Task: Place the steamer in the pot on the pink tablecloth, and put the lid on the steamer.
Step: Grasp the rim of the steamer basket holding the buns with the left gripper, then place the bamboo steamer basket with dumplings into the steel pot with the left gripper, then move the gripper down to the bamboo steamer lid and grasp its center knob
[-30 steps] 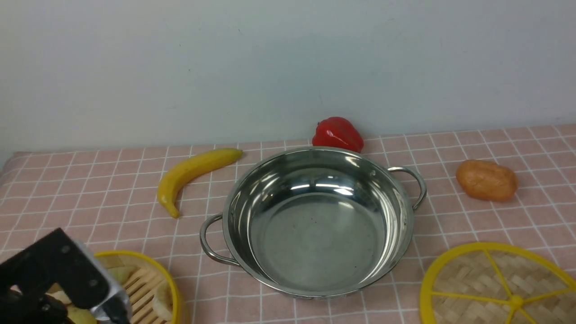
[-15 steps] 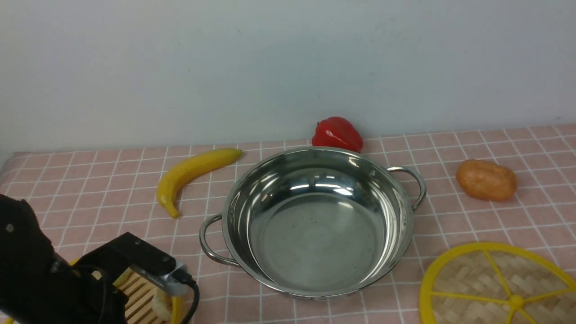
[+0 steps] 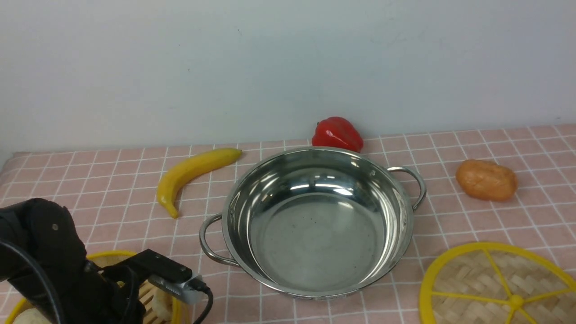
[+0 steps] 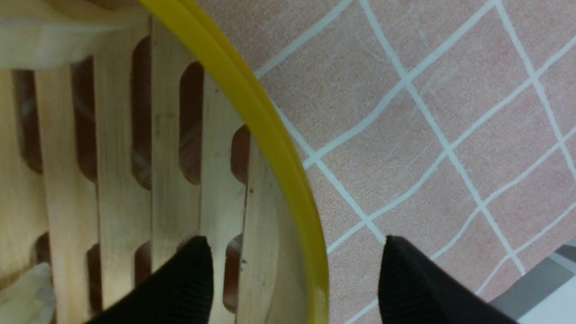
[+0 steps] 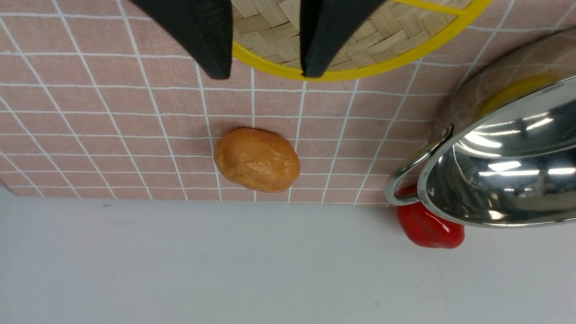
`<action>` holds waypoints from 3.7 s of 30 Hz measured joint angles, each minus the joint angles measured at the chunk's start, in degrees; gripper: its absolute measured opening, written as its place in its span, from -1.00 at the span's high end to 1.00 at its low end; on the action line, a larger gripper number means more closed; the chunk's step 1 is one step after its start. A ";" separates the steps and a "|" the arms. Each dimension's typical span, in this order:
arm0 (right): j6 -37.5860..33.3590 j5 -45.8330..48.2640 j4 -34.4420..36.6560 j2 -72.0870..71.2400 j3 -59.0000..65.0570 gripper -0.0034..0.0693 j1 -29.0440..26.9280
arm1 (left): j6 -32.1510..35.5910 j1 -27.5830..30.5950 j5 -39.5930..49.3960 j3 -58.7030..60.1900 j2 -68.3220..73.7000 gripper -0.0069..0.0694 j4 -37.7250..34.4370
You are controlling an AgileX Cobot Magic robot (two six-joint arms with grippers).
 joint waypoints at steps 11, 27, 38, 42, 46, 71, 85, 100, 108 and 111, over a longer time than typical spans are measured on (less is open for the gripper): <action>0.00 0.00 0.00 0.00 0.00 0.25 0.00 | -7.76 -0.31 0.12 -0.56 1.66 0.64 1.17; 0.00 0.00 0.00 0.00 0.00 0.25 0.00 | -10.81 -0.91 13.50 -24.38 -10.72 0.66 17.87; 0.00 0.00 0.00 0.00 0.00 0.25 0.00 | -1.37 -20.52 14.62 -35.30 -4.39 0.66 15.86; 0.00 0.00 0.00 0.00 0.00 0.25 0.00 | -0.32 -29.51 15.10 -41.06 2.79 0.66 17.24; 0.00 0.00 0.00 0.00 0.00 0.25 0.00 | -0.14 -33.20 14.97 -45.95 8.66 0.66 18.65; 0.00 0.00 0.00 0.00 0.00 0.25 0.00 | -8.40 -35.23 6.18 -51.99 27.63 0.56 19.32; 0.00 0.00 0.00 0.00 0.00 0.25 0.00 | -17.16 -35.30 11.35 -57.59 26.09 -0.50 24.80; 0.00 0.00 0.00 0.00 0.00 0.25 0.00 | -34.84 -33.76 12.72 -65.16 6.04 0.88 37.08; 0.00 0.00 0.00 0.00 0.00 0.25 0.00 | -35.95 -33.70 12.79 -65.16 3.46 0.87 35.80; 0.00 0.00 0.00 0.00 0.00 0.25 0.00 | -35.95 -33.70 12.79 -65.16 3.46 0.87 35.85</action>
